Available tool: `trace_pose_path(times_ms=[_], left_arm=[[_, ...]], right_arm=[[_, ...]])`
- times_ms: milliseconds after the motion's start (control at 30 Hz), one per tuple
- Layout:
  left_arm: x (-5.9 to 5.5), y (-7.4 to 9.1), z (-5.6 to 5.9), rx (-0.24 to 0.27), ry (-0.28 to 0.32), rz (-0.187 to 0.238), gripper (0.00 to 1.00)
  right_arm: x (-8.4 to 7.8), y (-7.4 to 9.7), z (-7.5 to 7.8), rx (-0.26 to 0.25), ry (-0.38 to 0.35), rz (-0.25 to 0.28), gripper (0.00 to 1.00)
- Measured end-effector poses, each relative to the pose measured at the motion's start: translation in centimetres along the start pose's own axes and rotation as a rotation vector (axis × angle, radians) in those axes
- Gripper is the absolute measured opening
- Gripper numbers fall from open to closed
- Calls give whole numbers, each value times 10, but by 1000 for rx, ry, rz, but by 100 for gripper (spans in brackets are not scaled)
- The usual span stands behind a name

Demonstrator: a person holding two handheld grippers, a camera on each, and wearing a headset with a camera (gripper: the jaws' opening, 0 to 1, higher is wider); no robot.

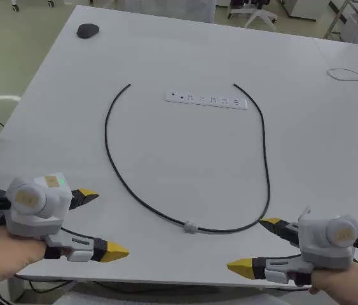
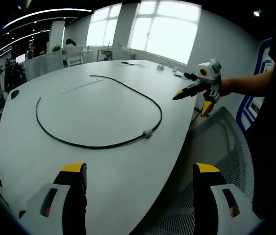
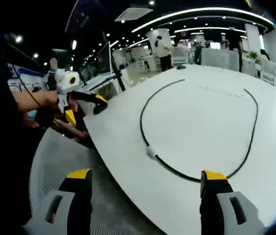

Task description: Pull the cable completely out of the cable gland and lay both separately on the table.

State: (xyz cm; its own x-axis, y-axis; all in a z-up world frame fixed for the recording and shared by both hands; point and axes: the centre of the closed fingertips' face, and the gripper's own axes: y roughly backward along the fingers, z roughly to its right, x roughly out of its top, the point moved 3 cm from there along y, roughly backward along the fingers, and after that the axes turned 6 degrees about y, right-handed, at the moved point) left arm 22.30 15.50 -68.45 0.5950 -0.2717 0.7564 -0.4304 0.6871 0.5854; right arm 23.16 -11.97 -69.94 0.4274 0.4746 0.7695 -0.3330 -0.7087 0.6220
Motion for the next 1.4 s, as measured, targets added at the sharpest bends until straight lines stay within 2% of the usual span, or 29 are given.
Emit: trace_pose_path(times_ms=[33, 100, 167, 200, 267, 333, 433, 500, 533, 700, 767, 833, 900, 1033, 1133, 1200, 1400], left_arm=[[0, -1, 0, 15, 15, -2, 93], [3, 0, 3, 26, 10, 7, 93], [3, 0, 6, 42, 8, -12, 94], [2, 1, 5, 52, -1, -26, 94], [3, 1, 5, 66, -2, -27, 94], [0, -2, 2, 84, 34, -32, 94], [3, -5, 3, 90, 36, -29, 94], [7, -9, 6, 77, 44, -13, 93], [7, -11, 9, 51, 61, -11, 92], [8, -17, 7, 29, 61, 9, 93], [8, -18, 7, 15, 35, 2, 92], [1, -22, 5, 18, 5, -34, 93], [-1, -25, 5, -7, 6, -25, 93], [-5, -29, 5, -30, 12, -36, 91], [-7, -31, 5, -36, 19, -47, 90], [-6, -31, 6, -36, 15, -38, 90], [-6, -33, 4, -41, 21, -45, 87]], right_arm=[[-2, 0, 2, 8, 8, -8, 81], [-4, 0, 7, 22, 9, -6, 80], [-9, -1, 11, 41, -3, -22, 77], [-10, -2, 13, 48, 15, -27, 76], [-9, -4, 13, 71, 41, -14, 75], [-10, -5, 13, 96, 58, -29, 74], [-6, -6, 17, 104, 72, -31, 72], [-3, -9, 21, 103, 69, -34, 72], [-1, -11, 23, 98, 68, -39, 71], [4, -19, 25, 79, 52, -70, 67], [8, -25, 24, 72, 61, -69, 65], [9, -33, 22, 74, 69, -81, 63], [10, -42, 22, 68, 88, -90, 60], [14, -57, 20, 81, 91, -94, 56], [12, -66, 17, 101, 121, -132, 53], [11, -72, 17, 111, 144, -140, 49], [14, -93, 20, 136, 154, -174, 40]])
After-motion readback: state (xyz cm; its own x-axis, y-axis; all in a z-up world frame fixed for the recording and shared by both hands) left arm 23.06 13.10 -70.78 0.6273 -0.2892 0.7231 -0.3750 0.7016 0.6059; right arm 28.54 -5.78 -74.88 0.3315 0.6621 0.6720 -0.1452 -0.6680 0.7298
